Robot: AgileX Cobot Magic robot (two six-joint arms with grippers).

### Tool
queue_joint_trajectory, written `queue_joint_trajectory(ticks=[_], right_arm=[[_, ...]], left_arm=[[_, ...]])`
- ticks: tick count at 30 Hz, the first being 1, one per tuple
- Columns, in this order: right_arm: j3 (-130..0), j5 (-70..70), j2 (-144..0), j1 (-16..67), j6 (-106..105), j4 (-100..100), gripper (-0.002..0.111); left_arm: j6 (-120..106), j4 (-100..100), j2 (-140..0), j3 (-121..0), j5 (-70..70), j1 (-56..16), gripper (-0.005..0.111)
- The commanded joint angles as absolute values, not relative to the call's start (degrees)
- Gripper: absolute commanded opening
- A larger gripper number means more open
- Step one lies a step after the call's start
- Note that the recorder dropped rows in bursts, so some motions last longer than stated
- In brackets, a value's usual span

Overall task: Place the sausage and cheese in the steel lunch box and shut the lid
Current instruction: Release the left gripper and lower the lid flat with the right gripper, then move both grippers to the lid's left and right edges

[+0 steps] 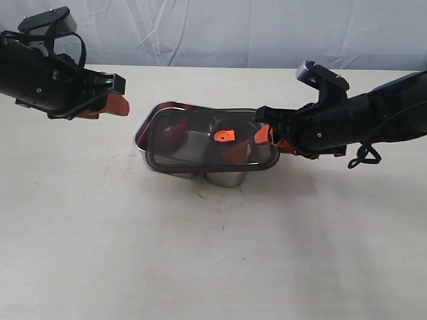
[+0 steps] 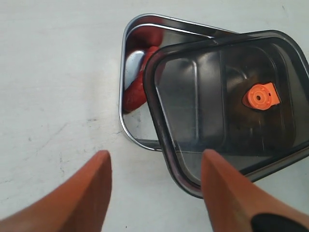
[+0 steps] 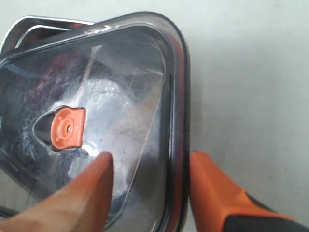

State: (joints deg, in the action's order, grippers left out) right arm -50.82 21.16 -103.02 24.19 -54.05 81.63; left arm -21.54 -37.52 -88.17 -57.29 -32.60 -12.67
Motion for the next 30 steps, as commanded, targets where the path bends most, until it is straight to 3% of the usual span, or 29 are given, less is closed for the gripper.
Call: queue_joint_trajectory(ticks=[1,4,12,19,22,27,30], right_arm=[[-50.65,22.09,-102.32,24.01,-54.02,81.01,0.055],[-50.65,21.63,-102.32,24.01,-54.02,81.01,0.063],[-50.65,21.67,-102.28,24.01,-54.02,81.01,0.062],[-50.65,9.46,-98.73,24.01,-54.02,79.98,0.06],[-50.65,6.97,-95.96,24.01,-54.02,79.06,0.047],[-50.65,8.75,-93.49,24.01,-54.02,76.88,-0.001],[-50.65,8.94,-93.74,24.01,-54.02,76.02,0.0]], left_arm=[[-21.64,-37.37,-88.31,-57.14,-32.56,-12.57,0.053],[-21.64,-37.37,-88.31,-57.14,-32.56,-12.57,0.053],[-21.64,-36.39,-88.31,-57.14,-32.56,-12.57,0.053],[-21.52,-32.18,-86.99,-57.14,-35.7,-12.35,0.05],[-21.52,-32.18,-86.71,-57.14,-36.53,-11.39,0.041],[-21.52,-30.78,-86.71,-57.03,-43.23,-10.27,0.008],[-23.51,-31.67,-86.71,-55.37,-45.79,-11.32,0.0]])
